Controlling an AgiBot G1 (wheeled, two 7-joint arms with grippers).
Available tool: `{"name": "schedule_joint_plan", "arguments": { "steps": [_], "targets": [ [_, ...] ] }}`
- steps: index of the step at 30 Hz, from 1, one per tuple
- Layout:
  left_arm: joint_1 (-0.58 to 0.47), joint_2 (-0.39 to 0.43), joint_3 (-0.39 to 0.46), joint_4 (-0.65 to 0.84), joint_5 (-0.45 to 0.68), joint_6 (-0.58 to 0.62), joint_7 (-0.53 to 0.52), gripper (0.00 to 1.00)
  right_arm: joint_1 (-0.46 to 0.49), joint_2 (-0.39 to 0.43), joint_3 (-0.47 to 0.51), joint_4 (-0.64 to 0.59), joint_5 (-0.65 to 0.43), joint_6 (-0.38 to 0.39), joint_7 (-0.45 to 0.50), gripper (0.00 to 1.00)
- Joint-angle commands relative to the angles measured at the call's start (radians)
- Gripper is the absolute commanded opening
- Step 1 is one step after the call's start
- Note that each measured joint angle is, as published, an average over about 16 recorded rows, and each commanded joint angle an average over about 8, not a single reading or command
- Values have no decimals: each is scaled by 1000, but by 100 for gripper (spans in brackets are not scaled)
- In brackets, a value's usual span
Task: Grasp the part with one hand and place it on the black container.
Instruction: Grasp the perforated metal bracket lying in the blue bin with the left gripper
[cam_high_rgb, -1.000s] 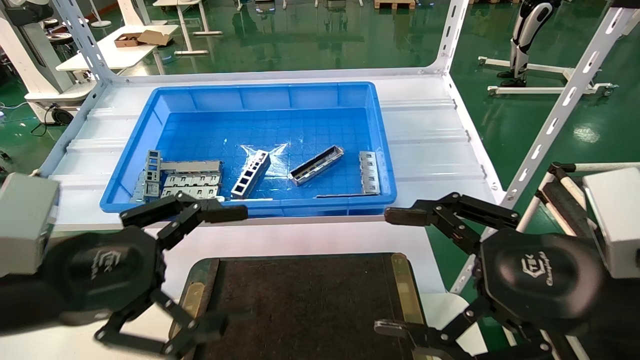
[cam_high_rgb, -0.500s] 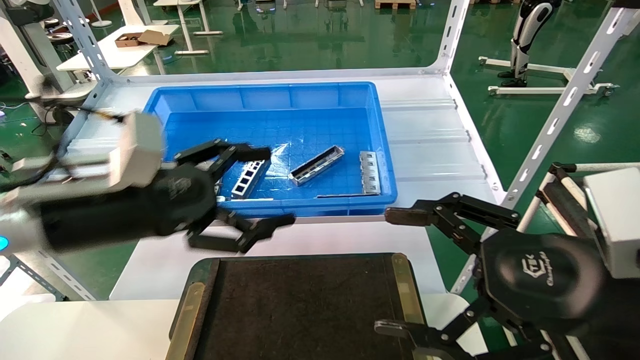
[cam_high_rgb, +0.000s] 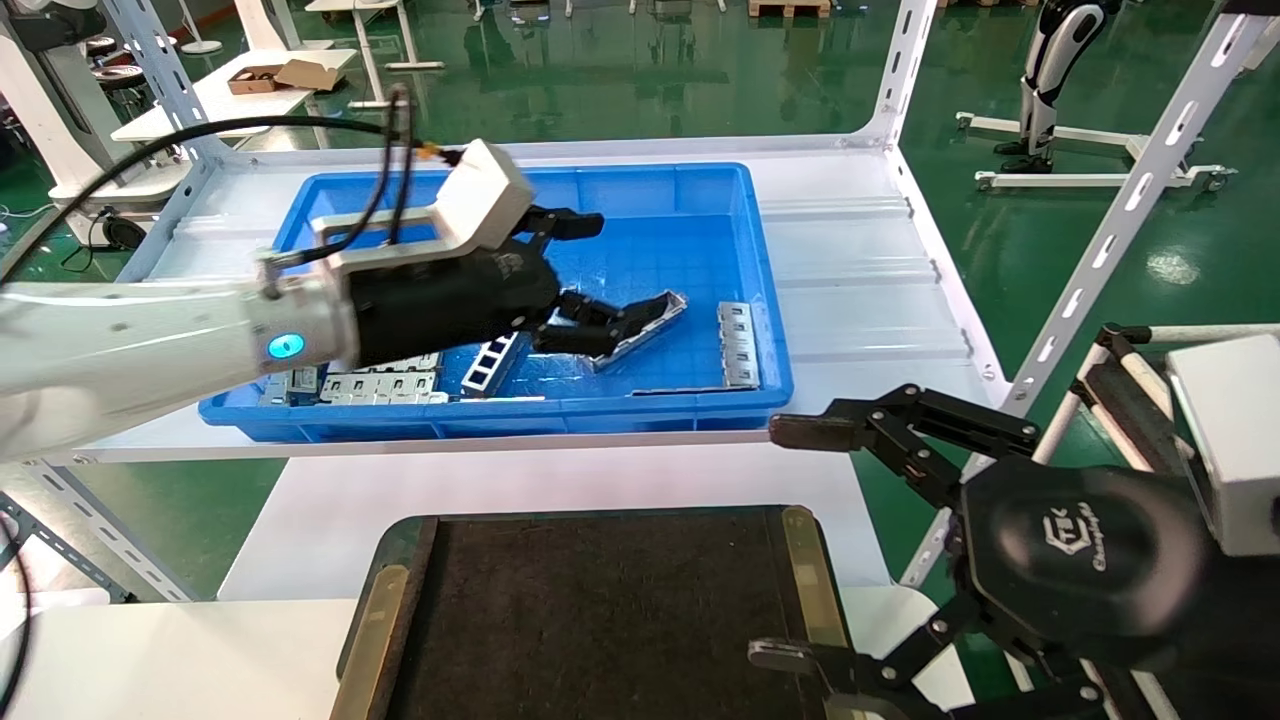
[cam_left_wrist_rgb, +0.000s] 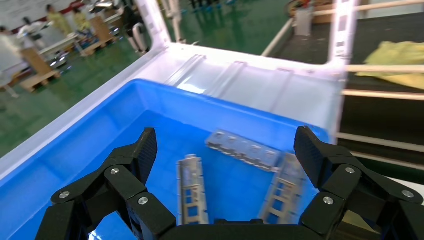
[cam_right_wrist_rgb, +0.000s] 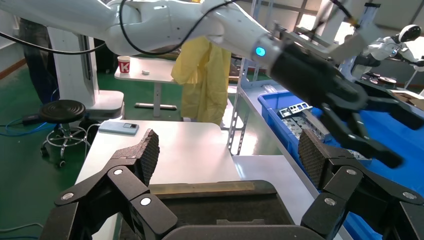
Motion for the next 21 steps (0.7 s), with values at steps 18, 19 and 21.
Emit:
{"name": "schedule_joint_plan", "arguments": {
  "steps": [18, 19, 21],
  "targets": [
    [-95, 249, 62, 411, 83, -285, 111, 100, 0, 0, 0, 0, 0, 0, 0, 100],
    [-94, 251, 69, 416, 79, -294, 112, 100, 0, 0, 0, 0, 0, 0, 0, 100],
    [-91, 255, 88, 420, 69, -313, 109, 100, 0, 0, 0, 0, 0, 0, 0, 100]
  ]
}}
